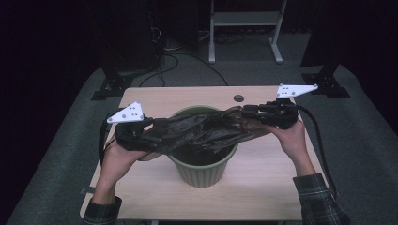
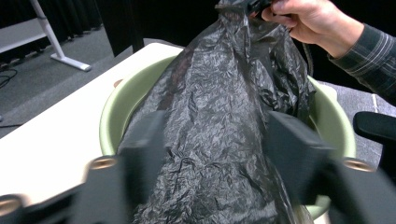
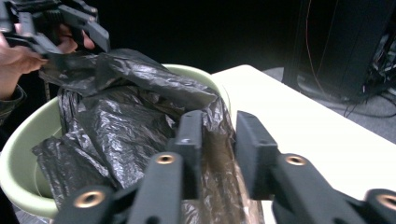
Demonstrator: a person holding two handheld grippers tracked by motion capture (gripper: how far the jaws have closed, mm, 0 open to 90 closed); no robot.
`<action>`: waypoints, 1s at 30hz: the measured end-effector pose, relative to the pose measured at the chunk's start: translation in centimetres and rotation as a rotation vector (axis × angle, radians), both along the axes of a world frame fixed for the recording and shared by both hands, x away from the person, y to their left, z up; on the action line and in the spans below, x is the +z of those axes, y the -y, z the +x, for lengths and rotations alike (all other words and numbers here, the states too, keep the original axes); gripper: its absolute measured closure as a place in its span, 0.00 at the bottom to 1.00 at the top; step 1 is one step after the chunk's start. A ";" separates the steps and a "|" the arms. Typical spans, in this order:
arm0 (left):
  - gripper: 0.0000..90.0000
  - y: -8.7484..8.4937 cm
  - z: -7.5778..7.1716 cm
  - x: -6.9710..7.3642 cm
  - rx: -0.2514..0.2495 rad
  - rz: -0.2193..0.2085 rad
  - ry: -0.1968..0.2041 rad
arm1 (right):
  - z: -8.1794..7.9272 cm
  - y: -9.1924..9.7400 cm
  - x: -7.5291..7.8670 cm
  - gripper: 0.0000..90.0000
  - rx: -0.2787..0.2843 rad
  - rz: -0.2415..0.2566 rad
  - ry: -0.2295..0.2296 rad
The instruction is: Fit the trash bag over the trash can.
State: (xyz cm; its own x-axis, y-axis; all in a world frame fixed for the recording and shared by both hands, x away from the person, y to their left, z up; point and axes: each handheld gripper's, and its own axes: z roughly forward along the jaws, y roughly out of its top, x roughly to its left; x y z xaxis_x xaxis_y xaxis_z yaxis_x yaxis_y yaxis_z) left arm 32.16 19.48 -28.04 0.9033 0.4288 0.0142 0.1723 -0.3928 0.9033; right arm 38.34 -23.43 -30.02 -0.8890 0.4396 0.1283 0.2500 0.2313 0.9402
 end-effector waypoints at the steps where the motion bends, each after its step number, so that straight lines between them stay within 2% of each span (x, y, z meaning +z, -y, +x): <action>1: 0.55 0.0 0.0 0.0 0.004 0.006 0.000 | -0.1 0.0 0.1 0.88 0.002 0.005 0.003; 3: 0.65 0.1 0.2 0.0 0.011 0.028 0.002 | -0.2 0.1 0.2 0.91 0.008 0.003 0.013; 5: 0.75 0.2 0.3 0.0 0.004 0.031 -0.005 | -0.3 0.1 0.3 0.95 0.010 -0.001 0.017; 10: 0.99 0.6 0.7 0.1 0.005 0.038 -0.011 | -0.7 0.2 0.6 0.97 0.015 0.000 0.039; 14: 1.00 0.7 1.2 0.2 0.031 0.023 -0.022 | -1.3 0.3 0.7 0.98 0.023 -0.006 0.047; 18: 1.00 0.8 1.3 0.3 0.030 0.014 -0.022 | -2.0 0.3 0.7 0.99 0.037 -0.012 0.056; 21: 1.00 0.7 1.4 0.6 0.062 0.012 -0.015 | -2.2 0.3 0.7 0.99 0.042 -0.017 0.057; 25: 1.00 0.1 2.5 0.8 0.106 -0.023 -0.034 | -3.1 0.2 0.4 0.99 0.075 -0.022 0.070; 30: 1.00 -0.6 4.2 0.5 0.154 -0.040 -0.063 | -4.6 0.8 -0.3 0.98 0.106 -0.020 0.065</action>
